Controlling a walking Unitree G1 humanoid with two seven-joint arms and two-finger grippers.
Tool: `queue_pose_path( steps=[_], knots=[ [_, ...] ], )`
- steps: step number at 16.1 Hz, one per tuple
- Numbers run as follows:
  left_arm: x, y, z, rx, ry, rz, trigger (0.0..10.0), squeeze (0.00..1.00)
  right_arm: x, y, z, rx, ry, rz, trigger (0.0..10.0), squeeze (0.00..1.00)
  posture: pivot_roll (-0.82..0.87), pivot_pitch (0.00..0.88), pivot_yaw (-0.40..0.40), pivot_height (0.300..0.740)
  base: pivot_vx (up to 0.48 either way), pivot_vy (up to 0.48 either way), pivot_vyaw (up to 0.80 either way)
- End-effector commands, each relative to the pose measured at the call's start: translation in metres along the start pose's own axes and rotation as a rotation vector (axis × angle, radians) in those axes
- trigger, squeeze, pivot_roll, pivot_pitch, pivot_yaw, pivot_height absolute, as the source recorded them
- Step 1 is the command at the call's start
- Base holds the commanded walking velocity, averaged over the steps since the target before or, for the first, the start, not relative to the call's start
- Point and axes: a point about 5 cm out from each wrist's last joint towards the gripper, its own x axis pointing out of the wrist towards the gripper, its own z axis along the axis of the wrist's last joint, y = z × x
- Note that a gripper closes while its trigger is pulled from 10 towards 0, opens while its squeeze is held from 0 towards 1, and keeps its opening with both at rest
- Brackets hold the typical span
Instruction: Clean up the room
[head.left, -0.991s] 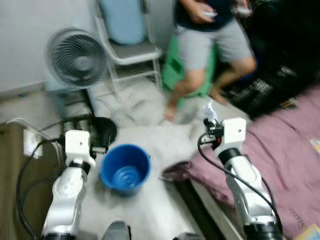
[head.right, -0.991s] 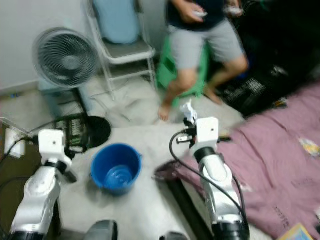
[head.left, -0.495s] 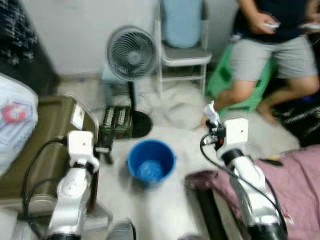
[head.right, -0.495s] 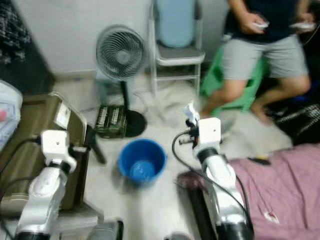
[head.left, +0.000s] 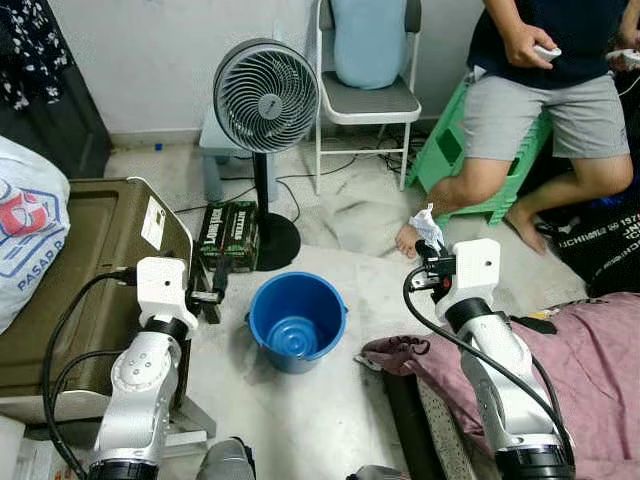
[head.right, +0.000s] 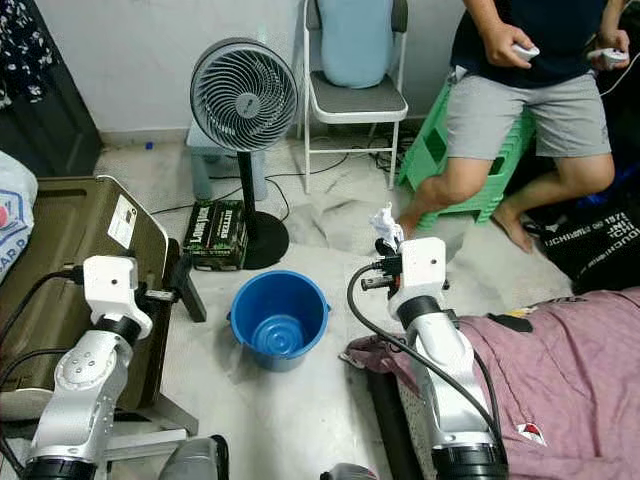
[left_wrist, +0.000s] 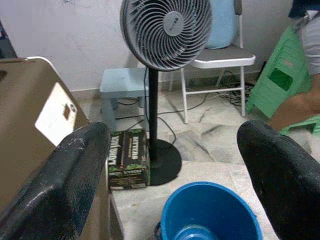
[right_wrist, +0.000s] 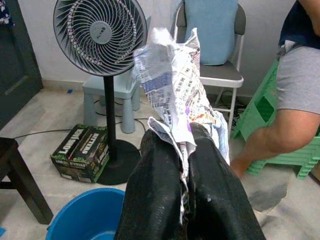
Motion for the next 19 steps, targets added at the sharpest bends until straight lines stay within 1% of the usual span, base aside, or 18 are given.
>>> queue_pose_path(
  steps=[1, 4, 6, 19],
  knots=[
    [0.0001, -0.0018, 0.0013, -0.004, -0.009, -0.011, 10.0, 0.0, -0.0015, -0.0011, -0.0012, 0.009, 0.011, -0.007, 10.0, 0.0, -0.05, 0.071, -0.069, 0.74, 0.0, 0.0, 0.0],
    [-0.0005, -0.0021, 0.0014, -0.009, -0.01, -0.016, 10.0, 0.0, -0.0022, -0.0013, -0.0014, 0.009, 0.015, -0.008, 10.0, 0.0, -0.05, 0.076, -0.073, 0.74, 0.0, 0.0, 0.0],
    [-0.0006, -0.0029, 0.0015, -0.013, -0.011, -0.024, 10.0, 0.0, -0.0024, -0.0013, -0.0015, 0.009, 0.017, -0.007, 10.0, 0.0, -0.05, 0.077, -0.073, 0.74, 0.274, 0.0, 0.0],
    [0.0007, -0.0069, 0.0015, -0.02, -0.018, -0.04, 10.0, 0.0, 0.0003, -0.0019, -0.0012, 0.002, 0.018, -0.007, 10.0, 0.0, -0.05, 0.067, -0.077, 0.74, 0.346, 0.0, 0.0]
  ],
)
